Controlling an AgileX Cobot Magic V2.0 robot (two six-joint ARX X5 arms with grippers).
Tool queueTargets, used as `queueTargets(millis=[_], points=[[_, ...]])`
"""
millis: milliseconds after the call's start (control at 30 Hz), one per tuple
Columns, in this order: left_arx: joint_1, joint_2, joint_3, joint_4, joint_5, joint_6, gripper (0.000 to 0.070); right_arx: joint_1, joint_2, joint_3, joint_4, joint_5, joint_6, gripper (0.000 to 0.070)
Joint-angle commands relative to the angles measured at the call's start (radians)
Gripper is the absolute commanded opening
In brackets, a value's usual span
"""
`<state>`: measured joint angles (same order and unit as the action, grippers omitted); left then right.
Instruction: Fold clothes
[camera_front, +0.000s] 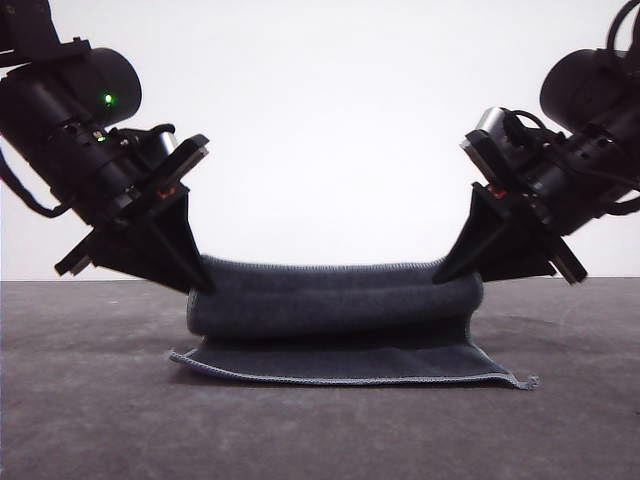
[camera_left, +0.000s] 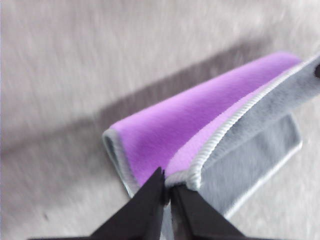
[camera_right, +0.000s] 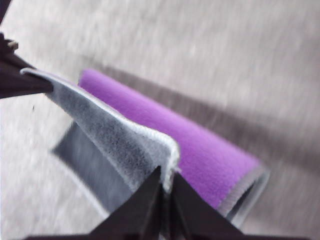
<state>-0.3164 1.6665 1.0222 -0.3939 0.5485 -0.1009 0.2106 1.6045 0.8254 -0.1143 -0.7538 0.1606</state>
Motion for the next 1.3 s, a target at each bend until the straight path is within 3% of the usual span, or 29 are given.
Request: queueTargets(millis=[0,33,67,133,200,300,667,933,1267], points=[[-0.012,0.003,0.003,-0.008,0.006,-0.009,0.0015,0.003,-0.001,-0.007,-0.002,0.005,-0.012,0.0048],[-0.017,0.003,0.003,-0.019,0.006,-0.009,0.0026,0.004,-0.006,-0.016,-0.011,0.005,-0.012,0.0102],[-0.023,0.001,0.003,-0.027,0.006,-0.009,0.0069,0.003,-0.009,-0.021,-0.023,0.004,-0.012,0.0199],[-0.030,-0.008,0.003,-0.043,0.006,-0.015,0.0168,0.003,-0.014,-0.026,-0.054,0.002,-0.017,0.0283],[-0.035,-0.026,0.003,-0.070,0.006,-0.024,0.0243,0.003,-0.030,-0.028,-0.092,0.003,-0.033,0.0283],[-0.037,-0.075,0.003,-0.129,0.006,-0.022,0.0284,0.003,-0.079,-0.028,-0.140,0.002,-0.043,0.0283],[-0.038,-0.404,0.002,-0.248,-0.002,-0.018,0.0281,0.003,-0.369,-0.027,-0.344,0.004,0.014,0.0282],[-0.038,-0.600,-0.010,-0.286,-0.146,0.019,0.0270,0.003,-0.513,-0.027,-0.461,0.020,0.048,0.0281],[-0.037,-0.888,-0.293,-0.219,-0.271,0.037,0.0270,0.003,-0.594,-0.027,-0.526,0.031,0.041,0.0281]])
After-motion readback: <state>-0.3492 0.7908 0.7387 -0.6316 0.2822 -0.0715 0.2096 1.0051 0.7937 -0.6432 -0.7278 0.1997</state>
